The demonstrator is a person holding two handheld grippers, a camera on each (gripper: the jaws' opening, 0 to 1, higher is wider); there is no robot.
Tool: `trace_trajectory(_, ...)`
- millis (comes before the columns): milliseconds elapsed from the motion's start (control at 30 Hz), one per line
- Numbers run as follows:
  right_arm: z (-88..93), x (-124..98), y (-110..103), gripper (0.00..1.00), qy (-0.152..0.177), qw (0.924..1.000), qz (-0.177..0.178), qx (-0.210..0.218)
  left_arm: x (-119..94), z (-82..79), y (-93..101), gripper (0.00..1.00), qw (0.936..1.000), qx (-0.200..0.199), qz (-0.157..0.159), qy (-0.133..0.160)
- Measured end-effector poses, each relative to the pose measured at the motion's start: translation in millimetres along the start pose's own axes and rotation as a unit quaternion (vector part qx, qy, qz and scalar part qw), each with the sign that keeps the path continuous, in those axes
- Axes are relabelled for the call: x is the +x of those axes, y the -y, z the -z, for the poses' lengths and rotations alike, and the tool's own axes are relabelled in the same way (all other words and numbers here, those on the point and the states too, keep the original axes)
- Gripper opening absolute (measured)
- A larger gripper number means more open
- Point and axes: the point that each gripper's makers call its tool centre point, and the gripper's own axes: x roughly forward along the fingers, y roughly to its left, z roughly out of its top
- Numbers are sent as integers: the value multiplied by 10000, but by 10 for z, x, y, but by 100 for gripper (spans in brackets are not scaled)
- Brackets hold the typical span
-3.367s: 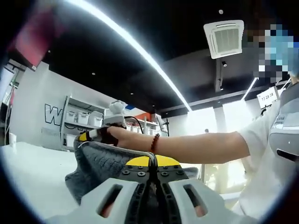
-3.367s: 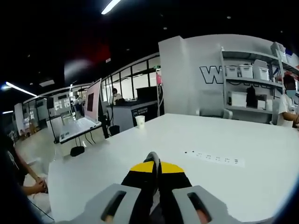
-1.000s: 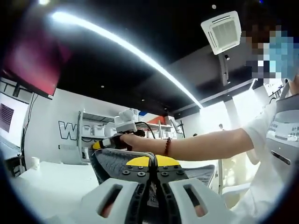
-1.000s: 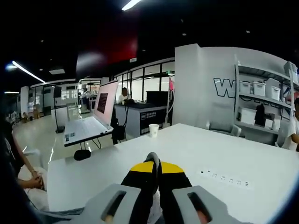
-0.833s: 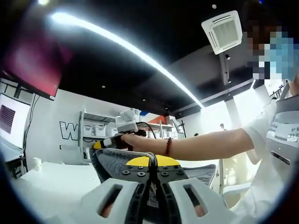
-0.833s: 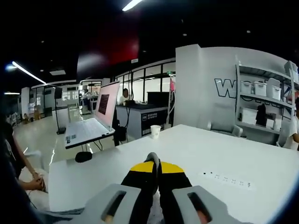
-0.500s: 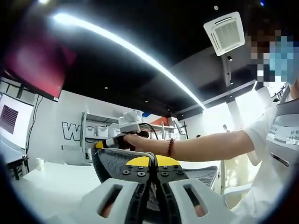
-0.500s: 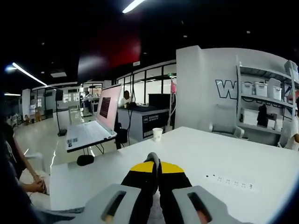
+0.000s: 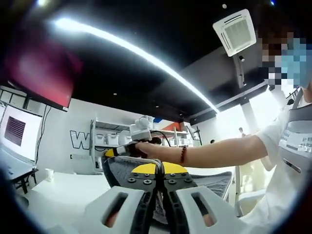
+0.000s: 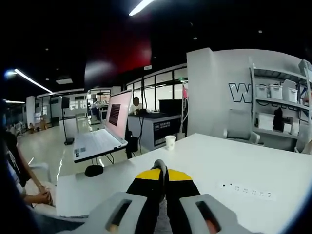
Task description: Open the folded towel by lifting each exposed corner and separating the folded layers until the towel lies flat within the target outline without major curled edges
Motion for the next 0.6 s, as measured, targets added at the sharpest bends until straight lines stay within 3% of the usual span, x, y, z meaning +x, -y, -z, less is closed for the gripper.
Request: trace_trajectory(600,160,118,-90,0,-20,9995,-140,283,-105,69,-117,1,9996,144,-222,-141)
